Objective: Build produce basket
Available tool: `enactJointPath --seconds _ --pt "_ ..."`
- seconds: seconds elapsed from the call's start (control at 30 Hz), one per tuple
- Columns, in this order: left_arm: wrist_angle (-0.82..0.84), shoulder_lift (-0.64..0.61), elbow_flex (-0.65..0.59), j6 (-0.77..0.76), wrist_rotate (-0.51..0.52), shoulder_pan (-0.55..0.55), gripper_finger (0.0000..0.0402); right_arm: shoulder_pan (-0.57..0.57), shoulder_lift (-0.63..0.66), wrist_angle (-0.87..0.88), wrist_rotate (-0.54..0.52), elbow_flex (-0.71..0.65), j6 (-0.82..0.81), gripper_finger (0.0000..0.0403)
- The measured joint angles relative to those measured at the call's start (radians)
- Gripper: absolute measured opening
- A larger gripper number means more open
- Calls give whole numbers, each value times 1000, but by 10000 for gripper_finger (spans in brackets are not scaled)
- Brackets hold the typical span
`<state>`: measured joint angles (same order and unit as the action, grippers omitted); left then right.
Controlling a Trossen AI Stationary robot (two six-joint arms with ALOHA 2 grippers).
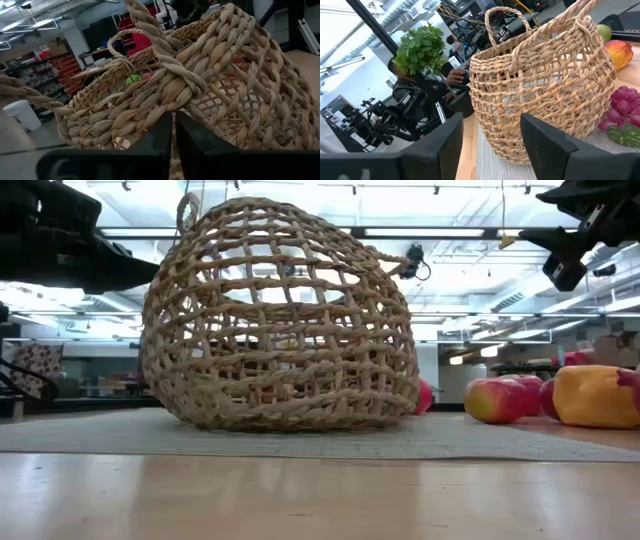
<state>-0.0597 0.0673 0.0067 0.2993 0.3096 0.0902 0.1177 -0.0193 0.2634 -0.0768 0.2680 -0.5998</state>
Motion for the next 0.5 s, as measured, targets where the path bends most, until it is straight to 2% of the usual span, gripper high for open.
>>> enactJointPath --seconds 0.5 --pt "0 0 0 0 0 0 28 0 0 0 0 0 0 203"
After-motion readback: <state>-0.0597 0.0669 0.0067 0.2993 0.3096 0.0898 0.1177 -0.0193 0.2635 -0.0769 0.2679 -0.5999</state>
